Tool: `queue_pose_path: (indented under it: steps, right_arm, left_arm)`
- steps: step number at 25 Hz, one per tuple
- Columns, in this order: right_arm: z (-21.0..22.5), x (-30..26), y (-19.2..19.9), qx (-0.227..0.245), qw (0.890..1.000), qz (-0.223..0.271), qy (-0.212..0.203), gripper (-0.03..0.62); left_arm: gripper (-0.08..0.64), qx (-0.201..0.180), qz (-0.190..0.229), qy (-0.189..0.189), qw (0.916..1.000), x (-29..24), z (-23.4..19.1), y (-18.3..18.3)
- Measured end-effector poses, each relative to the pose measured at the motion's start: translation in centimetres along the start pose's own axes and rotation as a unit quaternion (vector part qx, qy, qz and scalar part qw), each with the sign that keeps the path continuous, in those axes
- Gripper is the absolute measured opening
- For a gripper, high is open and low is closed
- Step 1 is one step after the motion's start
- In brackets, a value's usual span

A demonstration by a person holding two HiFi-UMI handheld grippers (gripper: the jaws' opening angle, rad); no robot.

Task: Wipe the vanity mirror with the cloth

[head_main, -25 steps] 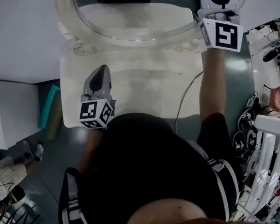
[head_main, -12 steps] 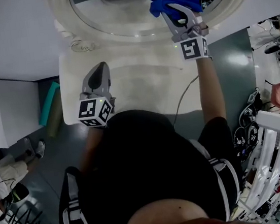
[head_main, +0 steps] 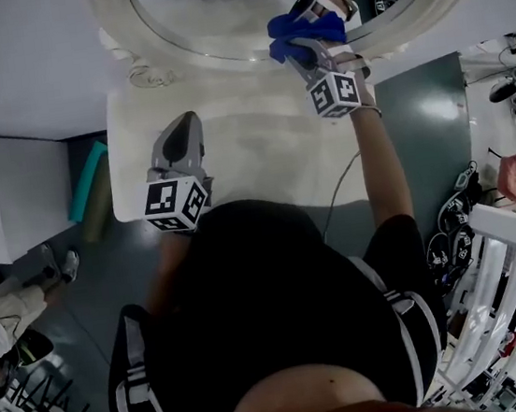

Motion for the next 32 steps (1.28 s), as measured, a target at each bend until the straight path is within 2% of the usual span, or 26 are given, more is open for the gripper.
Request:
queue_pose_path:
  steps: [3, 9, 17, 20, 24, 25, 26, 27, 29, 32]
  right_arm:
    - [-1.9, -0.7, 0.8, -0.008, 0.999, -0.030, -0.035, 0.044]
    - [-6.1, -2.5, 2.7, 0.028, 0.988, -0.109, -0.109, 0.044]
    - [-7.7, -3.9, 2.4, -0.019, 0.974, -0.161, -0.157, 0.044]
    - [-8.3, -4.8, 1.9, -0.071, 0.969, -0.156, -0.179, 0.044]
    - [-9.2, -6.7, -0.7, -0.197, 0.956, -0.090, -0.198, 0.046]
    - [-9.1, -7.1, -1.5, -0.246, 0.947, -0.065, -0.196, 0.046]
    - [-8.7, -7.4, -2.4, -0.307, 0.932, -0.036, -0.189, 0.046]
    - [-7.9, -7.4, -3.3, -0.373, 0.911, -0.003, -0.174, 0.046]
    - [-6.0, -6.9, -4.7, -0.485, 0.863, 0.057, -0.128, 0.048]
    - [-3.2, -5.4, -6.0, -0.587, 0.799, 0.119, -0.056, 0.048]
  left_arm:
    - [0.008, 0.003, 0.000, -0.007, 1.0000, 0.2, 0.1, 0.2]
    - [0.009, 0.006, -0.004, -0.025, 0.9997, 0.8, 0.0, 0.4]
    - [0.009, 0.003, -0.009, -0.041, 0.9991, 2.0, 0.0, 0.5]
    - [0.008, 0.003, -0.010, -0.041, 0.9991, 2.3, 0.1, 0.6]
    - [0.008, -0.002, -0.007, -0.037, 0.9993, 2.8, 0.2, 0.4]
    - [0.009, -0.004, -0.006, -0.035, 0.9993, 3.0, 0.3, 0.3]
    - [0.009, -0.005, -0.005, -0.034, 0.9994, 3.1, 0.4, 0.1]
    - [0.009, -0.006, -0.004, -0.032, 0.9994, 3.2, 0.4, 0.0]
    - [0.008, -0.007, -0.001, -0.032, 0.9995, 3.6, 0.3, -0.1]
    - [0.008, -0.007, 0.003, -0.030, 0.9995, 3.8, -0.4, -0.5]
Point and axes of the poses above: the fingertips, and each gripper's own axes: x backward along the fingers, z to its right, y out of its underside, the point moved 5 cm from there along x, backward along the fingers, and after that the axes turned 11 degrees about y, right-handed, at the moved point
